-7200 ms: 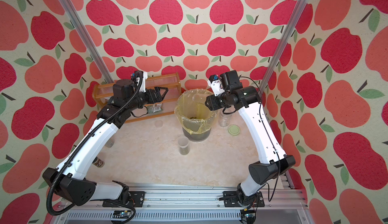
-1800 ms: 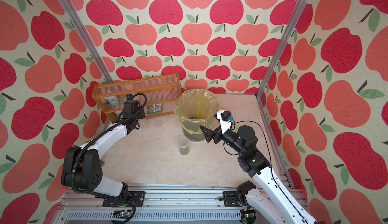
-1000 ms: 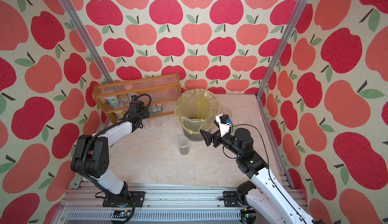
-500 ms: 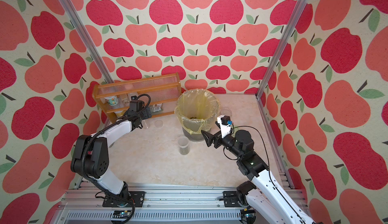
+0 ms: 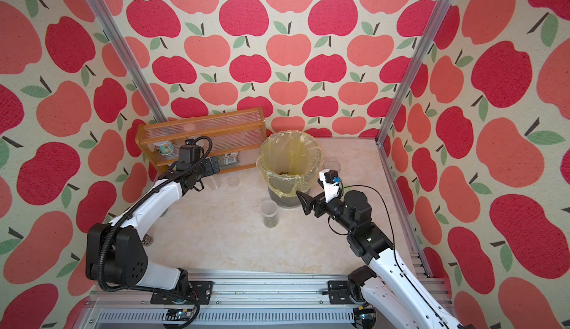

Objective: Empty moldy mung beans from jars
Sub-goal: Place the jar at the center of the board, then pick up the jar from the center of the board.

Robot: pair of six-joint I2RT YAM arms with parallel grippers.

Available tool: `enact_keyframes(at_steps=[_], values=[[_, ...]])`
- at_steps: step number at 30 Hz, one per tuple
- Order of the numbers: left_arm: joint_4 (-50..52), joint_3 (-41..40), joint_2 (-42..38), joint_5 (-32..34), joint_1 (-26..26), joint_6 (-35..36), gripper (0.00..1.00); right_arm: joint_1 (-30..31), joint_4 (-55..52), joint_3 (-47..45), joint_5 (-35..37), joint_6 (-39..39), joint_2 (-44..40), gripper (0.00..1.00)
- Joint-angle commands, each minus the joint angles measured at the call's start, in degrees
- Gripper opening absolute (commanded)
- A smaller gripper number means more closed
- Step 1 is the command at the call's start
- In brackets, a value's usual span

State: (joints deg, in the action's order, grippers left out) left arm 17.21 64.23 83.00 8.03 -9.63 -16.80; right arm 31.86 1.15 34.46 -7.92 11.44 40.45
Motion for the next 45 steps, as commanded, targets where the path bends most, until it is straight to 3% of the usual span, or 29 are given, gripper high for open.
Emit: enact_keyframes(at_steps=[1,6,9,18,24,31,45], values=[[9.4,3.4,-3.7,-7.7,-1.1,1.7,1.00,-0.7,-0.9,-1.2,3.1,-0.9,-0.5,0.99],[12.8,4.7,-9.8,-11.9,-5.4,3.8,1.00,-1.4,0.3,-3.3,4.9,-0.4,-1.5,0.99],[11.5,4.3,-12.2,-14.8,-11.5,6.9,0.98,-2.1,0.7,-4.3,5.3,-0.3,-2.2,0.99],[2.9,-1.6,-11.1,-8.5,-29.0,10.9,0.97,-5.0,-1.1,-4.2,3.5,-1.2,-4.3,0.99],[-6.6,-7.8,-11.0,-8.4,-33.5,7.9,0.97,-6.5,-2.7,-3.7,3.0,-1.6,-5.1,0.99],[-18.9,-15.6,-9.4,-2.2,-39.3,8.5,0.97,-6.9,-2.3,-4.2,2.8,-0.2,-5.1,0.99],[-27.5,-22.6,-5.6,0.4,-41.9,6.3,0.98,-7.1,-2.9,-4.5,3.6,1.8,-4.7,0.99]])
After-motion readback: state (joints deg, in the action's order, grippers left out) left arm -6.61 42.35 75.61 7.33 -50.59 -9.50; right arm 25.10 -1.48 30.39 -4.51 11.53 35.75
